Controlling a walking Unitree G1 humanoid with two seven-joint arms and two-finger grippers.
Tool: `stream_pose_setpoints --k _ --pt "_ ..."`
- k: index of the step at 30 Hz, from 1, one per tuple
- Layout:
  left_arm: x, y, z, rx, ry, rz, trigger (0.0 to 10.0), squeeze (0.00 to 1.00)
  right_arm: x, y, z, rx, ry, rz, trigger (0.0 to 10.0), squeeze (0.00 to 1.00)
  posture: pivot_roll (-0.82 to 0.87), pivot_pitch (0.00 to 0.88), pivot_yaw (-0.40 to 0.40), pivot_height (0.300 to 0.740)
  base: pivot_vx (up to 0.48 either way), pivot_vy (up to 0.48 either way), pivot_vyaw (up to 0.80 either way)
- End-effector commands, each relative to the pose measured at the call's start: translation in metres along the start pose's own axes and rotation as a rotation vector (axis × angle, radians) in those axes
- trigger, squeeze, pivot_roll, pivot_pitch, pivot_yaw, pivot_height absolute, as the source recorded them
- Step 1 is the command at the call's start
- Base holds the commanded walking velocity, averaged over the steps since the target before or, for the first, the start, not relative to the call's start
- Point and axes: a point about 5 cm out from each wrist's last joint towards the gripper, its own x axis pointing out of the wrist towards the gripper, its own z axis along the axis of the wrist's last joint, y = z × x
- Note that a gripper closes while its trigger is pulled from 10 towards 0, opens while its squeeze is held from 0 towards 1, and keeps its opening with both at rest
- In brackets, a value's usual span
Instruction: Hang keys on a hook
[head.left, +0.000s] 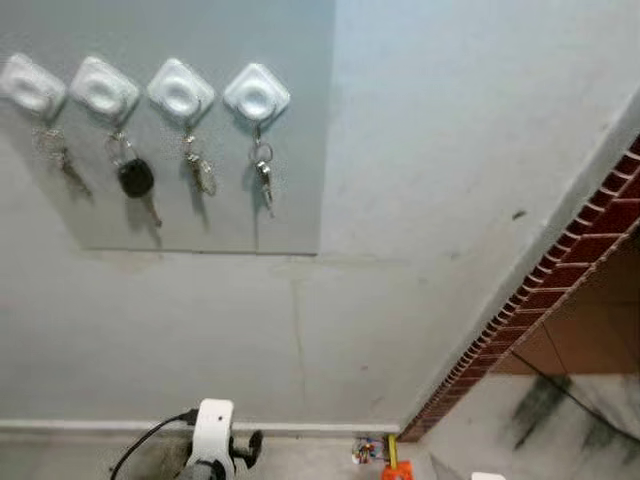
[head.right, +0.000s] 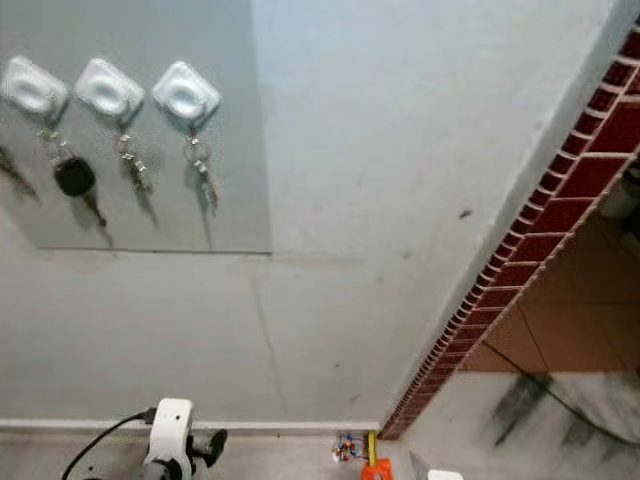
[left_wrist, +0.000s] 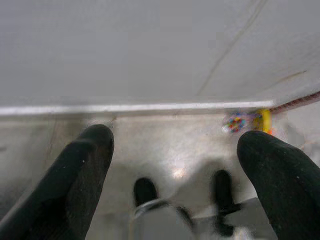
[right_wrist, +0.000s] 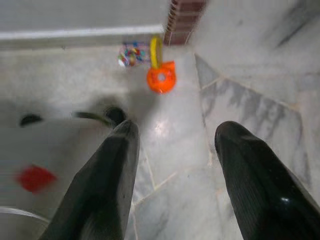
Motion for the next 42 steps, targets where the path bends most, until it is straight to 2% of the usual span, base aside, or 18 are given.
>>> stream_pose_setpoints --k 1,11,14,27,36,42 --pt "0.0004 -0.0023 -0.0003 0.008 0.004 -0.01 10.0 0.0 -0.0019 -0.003 -0.0054 0.008 0.012 -0.012 10.0 0.0 0.01 0.065 -0.016 0.74 0.0 -0.266 0.0" --pt "0.0007 -0.0032 -0.0003 0.009 0.007 -0.01 10.0 0.0 -0.0019 -0.0009 -0.0062 0.006 0.014 -0.011 10.0 0.0 0.0 0.063 -0.017 0.74 0.0 -0.264 0.0" --pt "0.0007 -0.0019 0.0002 -0.023 0.001 0.0 10.0 0.0 -0.0025 -0.0028 -0.0077 0.008 0.02 -0.015 10.0 0.0 0.0 0.063 -0.017 0.74 0.0 0.0 0.0" --pt "0.0 -0.0012 -0.0017 -0.037 0.009 0.003 10.0 0.0 -0.0038 -0.0068 -0.0107 0.013 0.031 -0.022 10.0 0.0 0.0 0.07 -0.017 0.74 0.0 0.0 0.0" --pt "0.0002 -0.0016 -0.0017 -0.032 0.011 0.001 10.0 0.0 -0.0026 -0.0054 -0.0083 0.015 0.03 -0.023 10.0 0.0 0.0 0.07 -0.017 0.74 0.0 0.372 0.0" --pt "0.0004 -0.0021 -0.0015 -0.021 0.012 0.0 10.0 0.0 -0.0029 -0.006 -0.009 0.017 0.032 -0.025 10.0 0.0 -0.01 0.072 -0.015 0.74 0.0 0.0 0.0"
